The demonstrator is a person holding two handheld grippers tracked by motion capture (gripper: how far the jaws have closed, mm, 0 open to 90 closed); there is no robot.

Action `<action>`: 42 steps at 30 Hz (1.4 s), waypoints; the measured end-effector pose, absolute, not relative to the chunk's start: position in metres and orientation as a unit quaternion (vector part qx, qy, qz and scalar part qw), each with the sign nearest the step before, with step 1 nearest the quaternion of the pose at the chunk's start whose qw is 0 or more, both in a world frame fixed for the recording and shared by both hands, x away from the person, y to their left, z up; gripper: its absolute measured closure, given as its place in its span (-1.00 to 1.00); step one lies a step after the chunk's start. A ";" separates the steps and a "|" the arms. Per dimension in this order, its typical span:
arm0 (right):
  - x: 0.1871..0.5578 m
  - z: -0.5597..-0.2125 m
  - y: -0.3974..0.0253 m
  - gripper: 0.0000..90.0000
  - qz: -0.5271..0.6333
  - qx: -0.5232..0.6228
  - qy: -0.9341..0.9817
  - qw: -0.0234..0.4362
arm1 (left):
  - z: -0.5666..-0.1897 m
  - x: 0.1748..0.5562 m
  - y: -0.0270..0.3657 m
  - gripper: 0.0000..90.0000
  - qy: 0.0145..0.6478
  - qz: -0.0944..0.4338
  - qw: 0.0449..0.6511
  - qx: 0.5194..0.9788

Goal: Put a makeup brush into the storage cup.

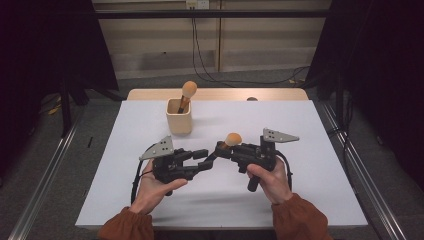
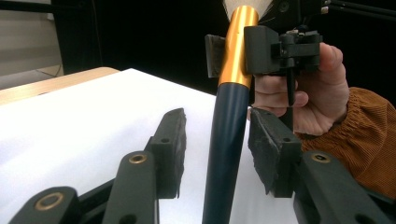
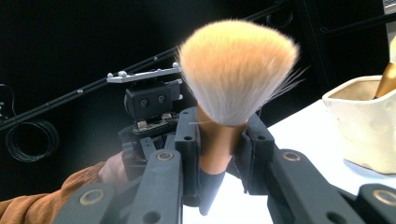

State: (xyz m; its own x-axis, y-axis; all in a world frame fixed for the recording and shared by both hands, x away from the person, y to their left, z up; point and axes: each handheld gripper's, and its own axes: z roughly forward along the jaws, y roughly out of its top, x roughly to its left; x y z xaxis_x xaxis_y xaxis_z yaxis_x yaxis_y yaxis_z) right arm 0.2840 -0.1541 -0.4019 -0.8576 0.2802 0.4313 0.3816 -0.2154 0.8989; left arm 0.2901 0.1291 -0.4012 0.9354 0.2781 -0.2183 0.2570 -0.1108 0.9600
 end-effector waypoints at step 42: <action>0.299 -0.374 -0.163 0.62 -0.592 -0.250 -0.766 0.001 | -0.420 0.285 0.130 -0.95 0.231 0.037 0.579 0.781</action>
